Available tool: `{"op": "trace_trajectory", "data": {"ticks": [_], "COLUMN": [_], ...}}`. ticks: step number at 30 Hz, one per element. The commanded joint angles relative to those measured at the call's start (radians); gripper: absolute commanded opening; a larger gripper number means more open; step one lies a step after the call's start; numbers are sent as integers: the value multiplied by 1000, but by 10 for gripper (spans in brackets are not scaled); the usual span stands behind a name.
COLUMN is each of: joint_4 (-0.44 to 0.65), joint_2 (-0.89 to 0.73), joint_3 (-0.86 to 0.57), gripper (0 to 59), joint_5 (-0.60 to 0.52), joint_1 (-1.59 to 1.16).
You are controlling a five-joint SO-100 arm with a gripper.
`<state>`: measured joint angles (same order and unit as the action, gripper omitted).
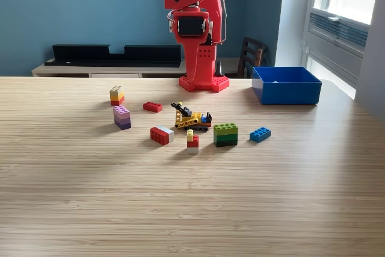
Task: Grasp a lego block and put it in the bin.
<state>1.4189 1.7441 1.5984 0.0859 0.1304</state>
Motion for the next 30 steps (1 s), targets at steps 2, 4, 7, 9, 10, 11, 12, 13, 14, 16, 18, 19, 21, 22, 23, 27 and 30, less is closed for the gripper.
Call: {"op": "trace_trajectory", "data": {"ticks": [2, 4, 7, 9, 10, 11, 12, 13, 14, 16, 18, 19, 21, 22, 23, 27, 30], "joint_4": [-9, -9, -9, -8, -8, -8, -8, -8, -8, -6, -6, -6, -6, -6, -8, -26, -72], "joint_2": [81, 83, 83, 83, 83, 84, 84, 84, 84, 84, 84, 84, 84, 84, 84, 84, 84], "joint_3": [-57, -55, -52, -49, -48, -44, -41, -40, -38, -35, -32, -31, -26, -23, -21, -15, 2], "gripper": [0, 0, 0, 0, 0, 0, 0, 0, 0, 0, 0, 0, 0, 0, 0, 0, 0], "joint_5": [-2, -5, -9, -15, -17, -18, -21, -26, -29, -38, -46, -48, -51, -51, -52, -60, -55], "joint_1": [5, 5, 3, 3, 3, 5, 5, 5, 5, 6, 6, 8, 9, 12, 14, 32, 54]}}
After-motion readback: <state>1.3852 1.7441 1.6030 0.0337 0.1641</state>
